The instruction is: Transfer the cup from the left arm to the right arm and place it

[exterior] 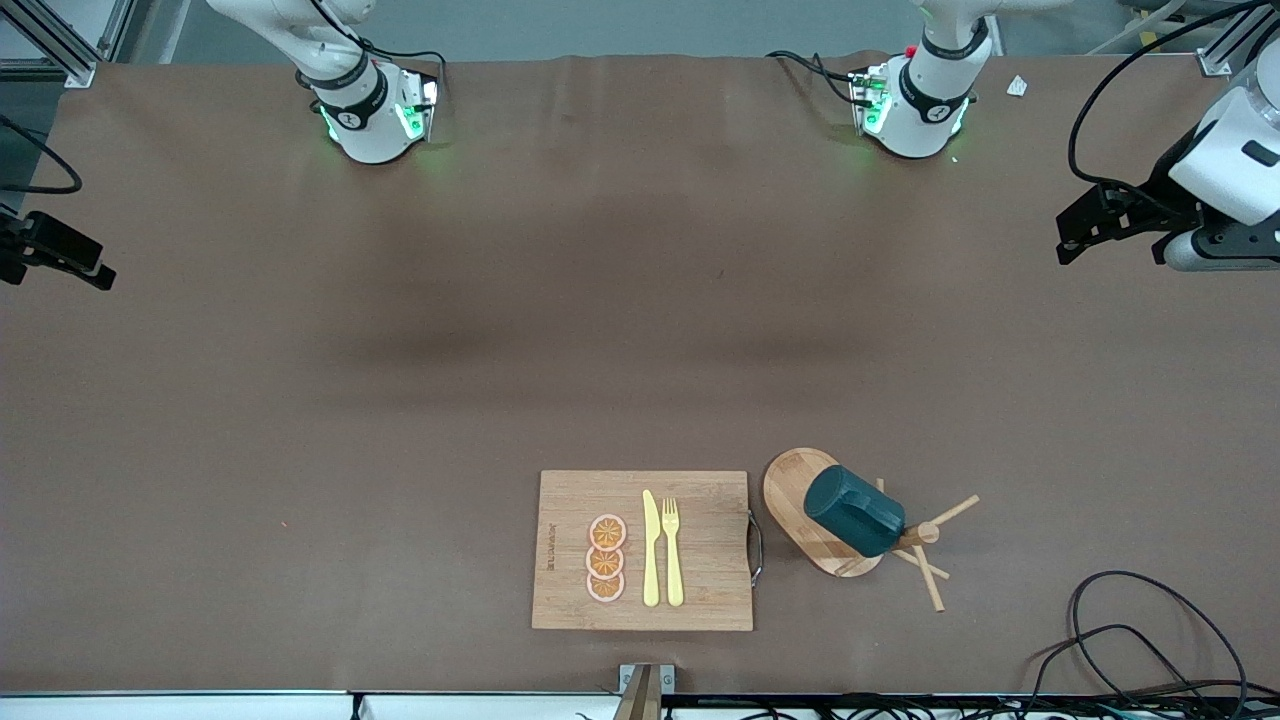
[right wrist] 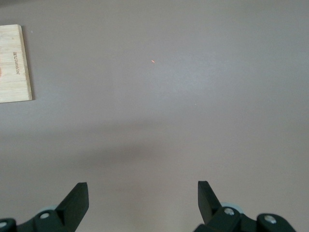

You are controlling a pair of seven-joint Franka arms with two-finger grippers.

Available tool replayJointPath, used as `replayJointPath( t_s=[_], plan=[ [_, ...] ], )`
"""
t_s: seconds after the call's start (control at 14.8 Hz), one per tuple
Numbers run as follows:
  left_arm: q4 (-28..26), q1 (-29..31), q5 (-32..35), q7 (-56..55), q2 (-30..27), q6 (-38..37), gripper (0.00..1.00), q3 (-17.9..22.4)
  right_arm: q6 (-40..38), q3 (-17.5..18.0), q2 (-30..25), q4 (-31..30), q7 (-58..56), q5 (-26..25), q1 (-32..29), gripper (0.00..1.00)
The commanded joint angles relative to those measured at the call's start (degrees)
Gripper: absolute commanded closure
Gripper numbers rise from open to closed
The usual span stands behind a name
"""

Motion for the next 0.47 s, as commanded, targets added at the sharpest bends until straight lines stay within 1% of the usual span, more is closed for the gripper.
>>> replayJointPath(
  t_s=[0.0, 0.07, 0.2, 0.27, 0.4],
  plan=[
    [0.0, 0.6, 0.2, 0.8, -0.5, 0.4, 0.00, -0.4, 0.1, 0.4, 0.0, 0.3, 0.2, 0.6, -0.6, 0.00],
    [0.5, 0.8, 0.3, 0.3, -0.2, 0.4, 0.00, -0.4, -0.4, 0.4, 0.0, 0.3, 0.2, 0.6, -0.6, 0.00],
    [4.5, 0.1, 0.1, -0.3, 2.0, 0.3, 0.00, -0.4, -1.4, 0.6, -0.1, 0.2, 0.3, 0.6, -0.4, 0.00],
    [5.4, 0.1, -0.2, 0.4, 3.0, 0.3, 0.00, -0.4, -2.3, 0.7, -0.1, 0.1, 0.4, 0.7, -0.3, 0.00],
    [5.7, 0.0, -2.9, -0.4, 4.3, 0.6, 0.00, -0.4, -2.5, 0.7, -0.1, -0.2, 0.4, 0.6, 0.7, 0.00]
  ],
)
